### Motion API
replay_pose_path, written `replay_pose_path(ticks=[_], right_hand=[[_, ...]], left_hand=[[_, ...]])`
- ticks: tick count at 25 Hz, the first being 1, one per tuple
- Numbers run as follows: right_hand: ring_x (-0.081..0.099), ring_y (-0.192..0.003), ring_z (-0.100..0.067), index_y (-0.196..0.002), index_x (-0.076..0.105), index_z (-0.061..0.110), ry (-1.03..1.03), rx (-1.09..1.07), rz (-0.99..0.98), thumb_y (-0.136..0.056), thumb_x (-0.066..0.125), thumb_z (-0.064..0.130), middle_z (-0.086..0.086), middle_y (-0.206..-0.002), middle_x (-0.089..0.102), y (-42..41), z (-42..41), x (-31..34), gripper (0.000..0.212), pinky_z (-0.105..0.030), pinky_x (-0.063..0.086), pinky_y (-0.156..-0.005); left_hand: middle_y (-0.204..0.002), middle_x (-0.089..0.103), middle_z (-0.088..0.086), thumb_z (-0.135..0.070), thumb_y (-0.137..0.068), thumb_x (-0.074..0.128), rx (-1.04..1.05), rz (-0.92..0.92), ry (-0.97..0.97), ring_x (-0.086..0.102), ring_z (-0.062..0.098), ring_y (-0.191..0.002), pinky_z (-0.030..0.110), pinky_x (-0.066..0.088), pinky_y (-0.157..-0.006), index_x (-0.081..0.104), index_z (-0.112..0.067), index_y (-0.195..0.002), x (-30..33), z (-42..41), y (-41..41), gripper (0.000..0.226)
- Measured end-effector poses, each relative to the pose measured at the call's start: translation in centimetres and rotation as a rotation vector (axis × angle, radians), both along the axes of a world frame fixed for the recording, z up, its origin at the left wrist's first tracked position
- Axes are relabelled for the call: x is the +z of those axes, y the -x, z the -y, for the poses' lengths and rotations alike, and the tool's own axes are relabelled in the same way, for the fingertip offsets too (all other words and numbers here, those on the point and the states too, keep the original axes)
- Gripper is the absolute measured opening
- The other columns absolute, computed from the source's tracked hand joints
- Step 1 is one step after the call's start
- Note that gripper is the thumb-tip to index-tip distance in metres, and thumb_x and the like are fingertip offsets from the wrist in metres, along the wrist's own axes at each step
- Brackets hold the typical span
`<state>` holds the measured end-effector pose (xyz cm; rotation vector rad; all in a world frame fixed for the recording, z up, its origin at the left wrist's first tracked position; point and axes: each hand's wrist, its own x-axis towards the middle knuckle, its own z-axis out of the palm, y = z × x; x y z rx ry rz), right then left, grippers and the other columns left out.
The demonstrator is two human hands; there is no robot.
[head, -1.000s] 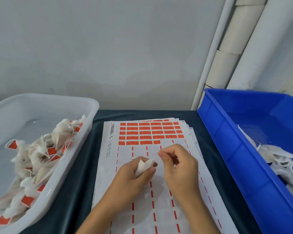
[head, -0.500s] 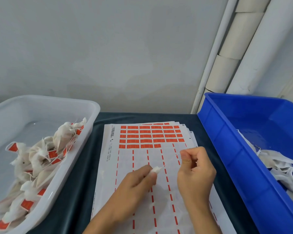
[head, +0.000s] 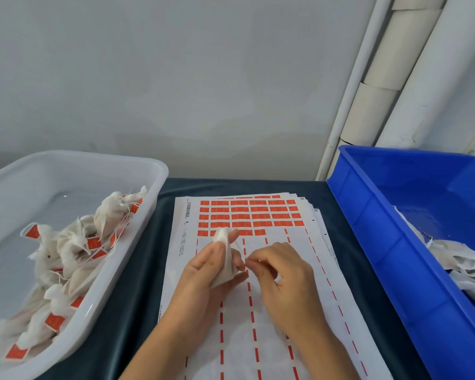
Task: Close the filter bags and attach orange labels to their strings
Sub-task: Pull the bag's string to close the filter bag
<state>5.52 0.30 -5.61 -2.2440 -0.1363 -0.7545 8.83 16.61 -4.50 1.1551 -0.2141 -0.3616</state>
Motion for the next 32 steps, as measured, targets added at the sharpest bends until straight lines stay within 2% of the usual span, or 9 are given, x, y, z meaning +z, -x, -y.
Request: replay_pose_path(ticks=[2, 4, 7, 9, 12, 15, 18, 27, 32], right_hand=[[0.059, -0.087, -0.005, -0.092, 0.072, 0.022, 0.078, 0.056, 0.030, -0.097, 0.068, 0.024, 0.013, -0.092, 0.067, 0.2, -0.1, -0.1, 0.006, -0.012, 0.050, -0.081], [0.058, -0.087, -0.007, -0.093, 0.071, 0.020, 0.109, 0.079, 0.089, -0.098, 0.067, 0.023, 0.010, -0.092, 0.067, 0.4, -0.1, 0.0, 0.007, -0.017, 0.052, -0.080], [0.056, -0.092, -0.006, -0.095, 0.065, 0.020, 0.111, 0.089, 0.192, -0.099, 0.066, 0.021, 0.010, -0.095, 0.063, 0.5, -0.4, 0.3, 0.004, -0.015, 0.050, -0.084], [0.057, -0.101, -0.005, -0.097, 0.063, 0.021, 0.074, 0.062, 0.206, -0.102, 0.061, 0.021, 0.011, -0.104, 0.063, 0.4, -0.3, 0.4, 0.005, -0.012, 0.047, -0.091], [0.066, -0.099, -0.006, -0.099, 0.066, 0.021, -0.116, 0.073, 0.057, -0.102, 0.060, 0.021, 0.017, -0.101, 0.067, 0.3, -0.2, 0.3, 0.006, -0.017, 0.054, -0.084], [0.067, -0.089, -0.007, -0.096, 0.067, 0.022, -0.149, 0.065, 0.016, -0.098, 0.063, 0.022, 0.019, -0.089, 0.067, 0.4, -0.4, 0.0, 0.004, -0.013, 0.053, -0.076], [0.067, -0.091, -0.007, -0.096, 0.066, 0.025, -0.176, 0.056, -0.003, -0.099, 0.064, 0.025, 0.021, -0.090, 0.067, 0.3, -0.5, 0.0, 0.004, -0.011, 0.052, -0.078], [0.069, -0.093, -0.005, -0.093, 0.065, 0.033, -0.268, 0.039, -0.120, -0.099, 0.068, 0.019, 0.023, -0.091, 0.069, 0.3, -0.5, 0.0, 0.016, -0.011, 0.053, -0.077], [0.069, -0.093, -0.006, -0.092, 0.065, 0.036, -0.317, 0.037, -0.139, -0.098, 0.063, 0.035, 0.022, -0.090, 0.070, 0.3, -0.7, 0.1, 0.007, -0.012, 0.053, -0.076]], left_hand=[[-0.133, 0.069, -0.016, -0.064, -0.092, 0.064, 0.049, 0.048, -0.114, 0.065, 0.010, -0.125, 0.032, 0.060, -0.093, 0.077, -0.016, -0.095, -0.3, 0.4, 0.0, 0.049], [-0.133, 0.069, -0.020, -0.056, -0.096, 0.058, 0.075, 0.077, -0.176, 0.068, 0.011, -0.122, 0.036, 0.061, -0.094, 0.078, -0.019, -0.094, -0.5, 0.7, 0.0, 0.043], [-0.098, 0.077, -0.008, -0.053, -0.103, 0.052, 0.083, 0.219, -0.359, 0.073, 0.010, -0.091, 0.028, 0.059, -0.082, 0.077, -0.028, -0.090, -0.3, 1.2, 0.4, 0.037], [-0.077, 0.067, -0.002, -0.053, -0.104, 0.051, 0.046, 0.319, -0.483, 0.062, 0.015, -0.072, 0.028, 0.054, -0.071, 0.068, -0.027, -0.079, -0.4, 1.3, 0.6, 0.040], [-0.068, 0.054, -0.009, -0.044, -0.098, 0.052, -0.072, 0.364, -0.530, 0.047, 0.005, -0.064, 0.018, 0.041, -0.063, 0.060, -0.025, -0.075, -0.4, 1.1, 0.7, 0.031], [-0.067, 0.056, -0.008, -0.030, -0.101, 0.060, 0.010, 0.413, -0.664, 0.046, 0.002, -0.060, 0.017, 0.040, -0.058, 0.061, -0.022, -0.078, -0.8, 1.1, 0.5, 0.025], [-0.069, 0.064, -0.014, -0.022, -0.100, 0.064, 0.118, 0.432, -0.684, 0.055, 0.001, -0.062, 0.013, 0.044, -0.058, 0.064, -0.032, -0.077, -0.8, 1.6, 0.8, 0.025], [-0.080, 0.068, -0.021, -0.024, -0.096, 0.067, 0.215, 0.421, -0.802, 0.063, 0.003, -0.078, 0.010, 0.047, -0.063, 0.067, -0.034, -0.084, -1.0, 2.1, 1.3, 0.016], [-0.085, 0.068, -0.027, -0.025, -0.100, 0.064, 0.281, 0.423, -0.819, 0.063, -0.001, -0.085, 0.007, 0.046, -0.067, 0.067, -0.036, -0.086, -1.0, 2.4, 1.2, 0.018]])
